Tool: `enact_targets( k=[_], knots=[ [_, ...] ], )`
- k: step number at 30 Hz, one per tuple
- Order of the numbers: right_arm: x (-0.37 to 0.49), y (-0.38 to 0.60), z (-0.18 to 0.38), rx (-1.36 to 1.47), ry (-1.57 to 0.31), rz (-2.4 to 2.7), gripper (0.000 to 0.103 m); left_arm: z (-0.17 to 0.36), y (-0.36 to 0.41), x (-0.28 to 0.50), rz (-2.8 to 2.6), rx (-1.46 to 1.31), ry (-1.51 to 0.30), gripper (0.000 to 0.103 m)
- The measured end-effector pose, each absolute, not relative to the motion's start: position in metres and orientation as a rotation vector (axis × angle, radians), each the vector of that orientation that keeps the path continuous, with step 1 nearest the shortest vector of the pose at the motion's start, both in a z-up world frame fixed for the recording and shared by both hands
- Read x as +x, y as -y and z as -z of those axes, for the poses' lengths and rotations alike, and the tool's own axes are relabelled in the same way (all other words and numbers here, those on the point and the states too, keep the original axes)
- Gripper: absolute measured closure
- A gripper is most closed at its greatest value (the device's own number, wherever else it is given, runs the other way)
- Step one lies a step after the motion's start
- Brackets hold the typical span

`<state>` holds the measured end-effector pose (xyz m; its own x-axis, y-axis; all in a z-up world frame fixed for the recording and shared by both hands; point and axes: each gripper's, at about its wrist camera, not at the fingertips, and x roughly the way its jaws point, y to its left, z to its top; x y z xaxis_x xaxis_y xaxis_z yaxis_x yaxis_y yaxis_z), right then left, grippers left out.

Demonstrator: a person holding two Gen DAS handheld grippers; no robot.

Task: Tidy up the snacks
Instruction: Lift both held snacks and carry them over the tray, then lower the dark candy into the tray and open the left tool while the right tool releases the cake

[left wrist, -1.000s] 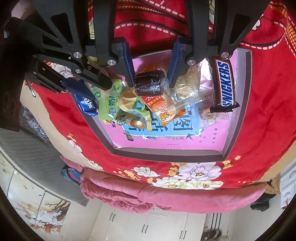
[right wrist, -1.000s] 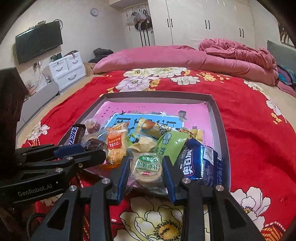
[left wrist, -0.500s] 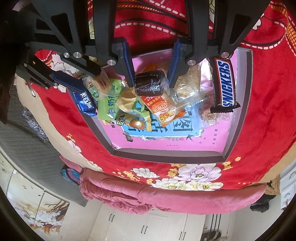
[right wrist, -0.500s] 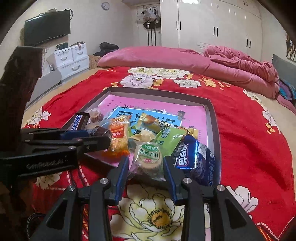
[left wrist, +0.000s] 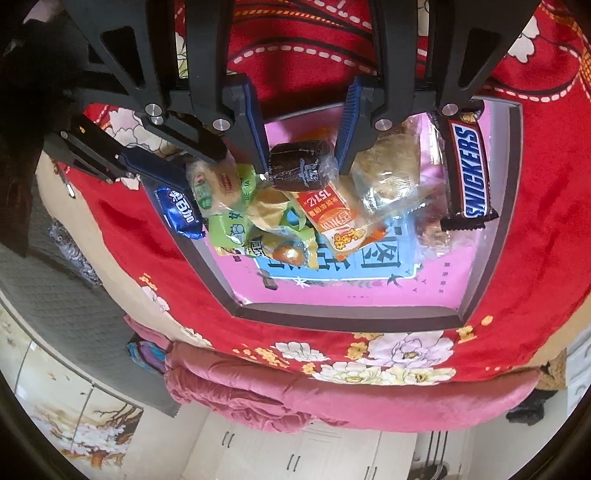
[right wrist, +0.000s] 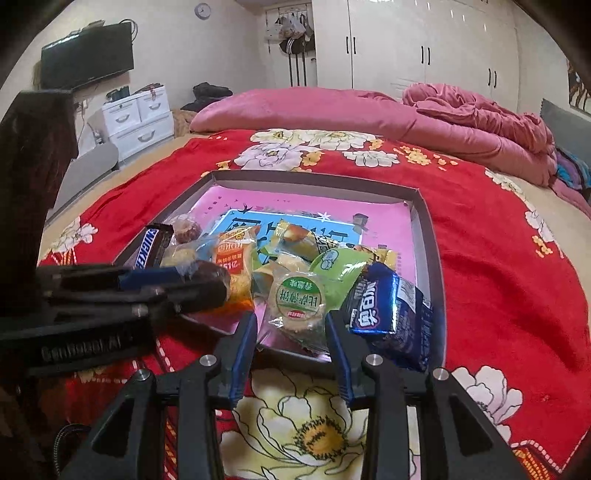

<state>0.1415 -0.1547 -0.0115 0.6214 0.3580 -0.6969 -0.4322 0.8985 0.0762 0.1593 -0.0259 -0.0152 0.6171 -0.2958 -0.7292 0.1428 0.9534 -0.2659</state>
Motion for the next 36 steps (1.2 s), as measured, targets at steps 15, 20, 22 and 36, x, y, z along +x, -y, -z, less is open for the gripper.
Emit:
enact_targets(
  k=[15, 20, 22, 36],
  knots=[
    [0.135, 0.15, 0.001, -0.169, -0.709, -0.439, 0.064, 0.013, 0.02, 0.161, 0.244, -0.194, -0.866, 0.062],
    [0.132, 0.15, 0.0, -0.18, -0.701, -0.435, 0.062, 0.013, 0.02, 0.161, 0.244, -0.196, -0.865, 0.06],
    [0.132, 0.151, 0.0, -0.178, -0.703, -0.434, 0.061, 0.013, 0.02, 0.161, 0.244, -0.193, -0.866, 0.06],
    [0.137, 0.156, 0.003, -0.159, -0.723, -0.421, 0.058, 0.012, 0.017, 0.161, 0.231, -0.195, -0.863, 0.044]
  ],
)
